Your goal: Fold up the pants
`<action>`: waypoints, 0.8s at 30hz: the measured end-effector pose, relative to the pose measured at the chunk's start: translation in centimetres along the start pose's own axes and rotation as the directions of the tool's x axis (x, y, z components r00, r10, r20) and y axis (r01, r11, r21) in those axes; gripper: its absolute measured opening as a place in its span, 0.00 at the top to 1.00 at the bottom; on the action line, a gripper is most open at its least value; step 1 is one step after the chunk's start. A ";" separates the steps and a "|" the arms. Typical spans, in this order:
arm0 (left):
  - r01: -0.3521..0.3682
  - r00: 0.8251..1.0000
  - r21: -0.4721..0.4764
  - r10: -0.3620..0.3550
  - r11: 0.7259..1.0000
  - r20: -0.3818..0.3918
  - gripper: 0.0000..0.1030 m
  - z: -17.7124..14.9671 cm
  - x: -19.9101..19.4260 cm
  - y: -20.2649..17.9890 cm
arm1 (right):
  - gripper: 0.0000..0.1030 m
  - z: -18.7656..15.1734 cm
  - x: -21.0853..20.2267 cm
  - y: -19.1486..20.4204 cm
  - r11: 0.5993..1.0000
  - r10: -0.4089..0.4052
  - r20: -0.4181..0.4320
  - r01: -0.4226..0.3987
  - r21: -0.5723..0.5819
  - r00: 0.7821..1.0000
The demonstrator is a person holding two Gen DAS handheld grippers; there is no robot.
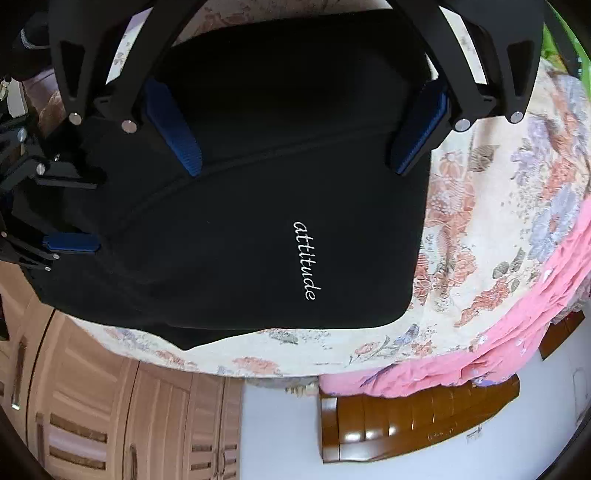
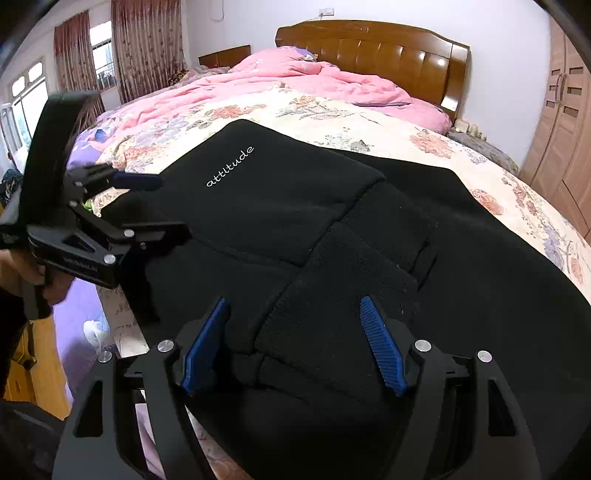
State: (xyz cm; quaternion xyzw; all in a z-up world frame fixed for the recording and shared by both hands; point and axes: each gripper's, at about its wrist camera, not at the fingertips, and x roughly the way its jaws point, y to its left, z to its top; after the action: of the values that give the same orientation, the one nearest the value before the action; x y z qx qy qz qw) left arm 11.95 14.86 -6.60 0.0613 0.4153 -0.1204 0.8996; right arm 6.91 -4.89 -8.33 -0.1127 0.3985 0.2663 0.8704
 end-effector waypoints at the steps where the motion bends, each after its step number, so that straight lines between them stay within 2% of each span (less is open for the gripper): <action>1: 0.004 1.000 -0.009 -0.004 1.000 -0.003 0.02 0.6 -0.4 0.0 | 0.31 -0.1 0.0 0.0 1.000 0.004 0.003 -0.004 0.006 1.000; 4: 0.076 0.994 -0.055 -0.071 0.996 0.082 0.02 4.1 -2.5 0.7 | 0.30 -0.2 -0.1 0.4 1.000 0.005 0.014 -0.005 0.016 1.000; 6: 0.095 0.991 -0.100 -0.085 0.990 0.098 0.02 7.3 -2.0 1.9 | 0.30 -0.1 -0.1 0.7 1.000 -0.003 0.012 0.003 0.019 1.000; 8: 0.134 0.990 -0.139 -0.127 0.981 0.063 0.02 9.6 0.2 3.1 | 0.30 -0.1 -0.2 0.7 1.000 -0.003 0.011 0.003 0.022 1.000; 9: 0.151 0.988 -0.184 -0.151 0.971 0.015 0.02 10.6 2.4 3.9 | 0.30 -0.1 -0.2 0.7 1.000 -0.003 0.011 0.003 0.023 1.000; 11: 0.162 0.983 -0.219 -0.176 0.962 -0.045 0.02 11.2 5.3 4.7 | 0.30 -0.1 -0.3 0.7 1.000 -0.004 0.010 0.003 0.026 1.000; 13: 0.090 0.991 -0.205 -0.108 0.975 -0.075 0.02 10.5 7.7 5.0 | 0.30 0.0 -0.2 0.6 1.000 -0.001 0.012 0.000 0.029 1.000; 14: 0.079 0.995 -0.184 -0.089 0.980 -0.047 0.02 10.1 7.8 4.6 | 0.29 0.0 -0.1 0.5 1.000 0.002 0.014 -0.002 0.030 1.000; 16: 0.032 0.999 -0.143 -0.037 0.989 -0.038 0.02 9.9 7.4 3.6 | 0.28 -0.1 0.0 0.4 0.999 0.010 0.020 -0.011 0.034 1.000; 17: 0.000 1.000 -0.125 -0.003 0.992 -0.025 0.02 9.8 7.0 3.1 | 0.28 -0.1 0.0 0.3 0.999 0.013 0.021 -0.014 0.038 1.000; 18: -0.066 0.998 -0.111 0.068 0.992 0.010 0.02 9.6 6.1 2.6 | 0.28 0.0 0.0 0.3 0.999 0.015 0.020 -0.016 0.041 1.000; 19: -0.092 0.994 -0.100 0.097 0.991 0.046 0.02 9.4 4.9 2.0 | 0.29 0.1 -0.2 0.3 0.999 0.011 0.017 -0.012 0.043 1.000; 21: -0.075 0.990 -0.090 0.085 0.993 0.114 0.02 8.8 2.6 1.1 | 0.28 0.2 -1.1 0.1 0.998 0.000 0.025 -0.002 0.058 1.000; 24: -0.125 0.979 -0.080 0.136 0.989 0.150 0.02 6.8 1.5 0.3 | 0.20 -0.6 -2.4 -0.6 0.996 -0.018 0.045 0.014 0.087 0.999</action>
State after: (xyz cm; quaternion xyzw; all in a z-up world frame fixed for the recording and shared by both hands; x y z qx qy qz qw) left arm 18.00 13.49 -3.31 0.0472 0.3432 -0.0506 0.9367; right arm 5.56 -6.51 -6.97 -0.0717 0.3890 0.2444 0.8853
